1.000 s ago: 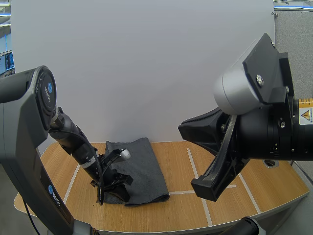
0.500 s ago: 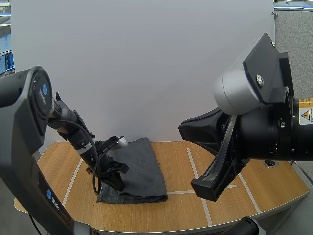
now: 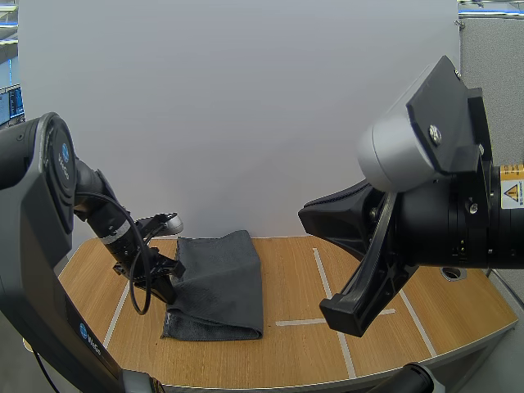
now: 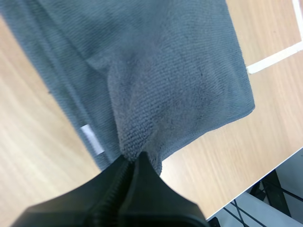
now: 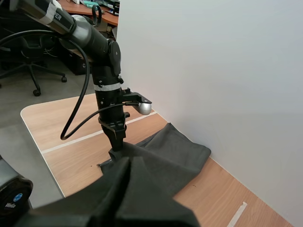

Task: Fold the towel

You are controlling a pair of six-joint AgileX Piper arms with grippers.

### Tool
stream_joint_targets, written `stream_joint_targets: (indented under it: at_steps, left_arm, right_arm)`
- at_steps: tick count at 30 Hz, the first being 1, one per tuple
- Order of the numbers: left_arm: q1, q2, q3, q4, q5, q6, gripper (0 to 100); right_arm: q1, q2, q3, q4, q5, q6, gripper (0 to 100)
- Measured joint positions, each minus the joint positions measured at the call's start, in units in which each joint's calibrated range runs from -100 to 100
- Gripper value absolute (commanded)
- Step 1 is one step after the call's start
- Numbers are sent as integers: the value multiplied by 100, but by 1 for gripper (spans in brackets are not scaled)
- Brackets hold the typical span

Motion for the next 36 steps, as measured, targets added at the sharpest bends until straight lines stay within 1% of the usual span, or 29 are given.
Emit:
stream_joint_targets:
  at_steps: [2, 5, 8, 10, 13, 23, 25, 26, 27, 28, 31, 32, 33, 34, 36]
  left_arm:
    - [48, 0, 0, 12, 0, 53, 0]
    - [63, 0, 0, 22, 0, 89, 0]
    - [63, 0, 0, 22, 0, 126, 0]
    - [63, 223, 302, 11, 0, 249, 0]
    - [63, 475, 478, 11, -1, 323, 0]
    - [63, 665, 507, 11, -376, 378, 0]
    - [63, 665, 507, 11, -462, 392, 6]
    - [63, 665, 507, 11, -520, 419, 12]
    - [63, 665, 507, 11, -544, 426, 19]
    - [63, 665, 507, 11, -577, 438, 29]
    - [63, 665, 507, 11, -631, 457, 62]
    - [63, 665, 507, 11, -631, 468, 71]
    - [63, 665, 507, 11, -631, 469, 78]
    - [63, 665, 507, 11, -631, 469, 82]
    - [63, 665, 507, 0, -631, 469, 83]
  right_arm:
    - [0, 0, 0, 0, 0, 0, 0]
    - [0, 0, 0, 0, 0, 0, 0]
    - [0, 0, 0, 0, 0, 0, 0]
    - [0, 0, 0, 0, 0, 0, 0]
    - [0, 0, 0, 0, 0, 0, 0]
    - [0, 0, 0, 0, 0, 0, 0]
    - [0, 0, 0, 0, 0, 0, 0]
    - [0, 0, 0, 0, 0, 0, 0]
    - [0, 0, 0, 0, 0, 0, 0]
    - [0, 0, 0, 0, 0, 0, 0]
    - [0, 0, 0, 0, 0, 0, 0]
    - [0, 0, 0, 0, 0, 0, 0]
    - [0, 0, 0, 0, 0, 0, 0]
    - [0, 0, 0, 0, 0, 0, 0]
    - [0, 0, 0, 0, 0, 0, 0]
